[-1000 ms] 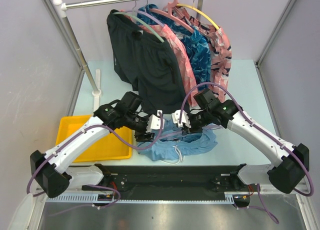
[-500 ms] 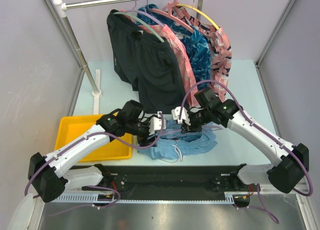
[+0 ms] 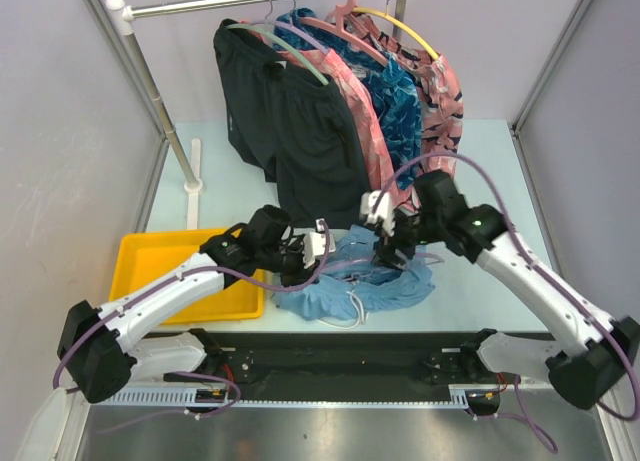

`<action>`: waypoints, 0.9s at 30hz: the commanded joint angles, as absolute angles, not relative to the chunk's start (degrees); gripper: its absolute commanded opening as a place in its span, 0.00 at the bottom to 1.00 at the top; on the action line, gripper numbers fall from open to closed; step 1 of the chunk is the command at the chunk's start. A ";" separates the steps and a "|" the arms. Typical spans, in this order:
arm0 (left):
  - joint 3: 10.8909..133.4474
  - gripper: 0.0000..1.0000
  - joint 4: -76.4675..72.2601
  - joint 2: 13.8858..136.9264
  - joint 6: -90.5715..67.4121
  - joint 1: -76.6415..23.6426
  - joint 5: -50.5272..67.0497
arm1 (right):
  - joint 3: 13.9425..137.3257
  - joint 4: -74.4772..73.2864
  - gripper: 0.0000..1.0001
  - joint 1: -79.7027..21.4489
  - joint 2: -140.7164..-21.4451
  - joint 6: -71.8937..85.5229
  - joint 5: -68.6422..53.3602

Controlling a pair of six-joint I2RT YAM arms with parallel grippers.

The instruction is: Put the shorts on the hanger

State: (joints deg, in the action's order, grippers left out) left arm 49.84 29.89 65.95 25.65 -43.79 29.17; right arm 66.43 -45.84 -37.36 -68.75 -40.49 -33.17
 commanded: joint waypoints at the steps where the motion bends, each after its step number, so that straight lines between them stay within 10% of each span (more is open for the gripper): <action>1: 47.12 0.00 22.96 62.23 16.63 -41.67 32.78 | 67.33 -42.27 0.78 -30.95 -60.66 -27.53 -30.85; 12: 43.33 0.00 11.17 58.88 0.89 -33.84 43.59 | 63.90 -44.91 0.80 -19.16 -53.61 -7.39 -23.29; 27: 41.93 0.00 8.70 59.15 -5.01 -31.29 40.35 | 52.39 -39.56 0.73 -29.42 -59.59 -6.69 -3.18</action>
State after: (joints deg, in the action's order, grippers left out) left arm 41.95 13.45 60.75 -2.63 -31.66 40.01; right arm 54.52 -44.99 -24.64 -59.18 -9.10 -11.99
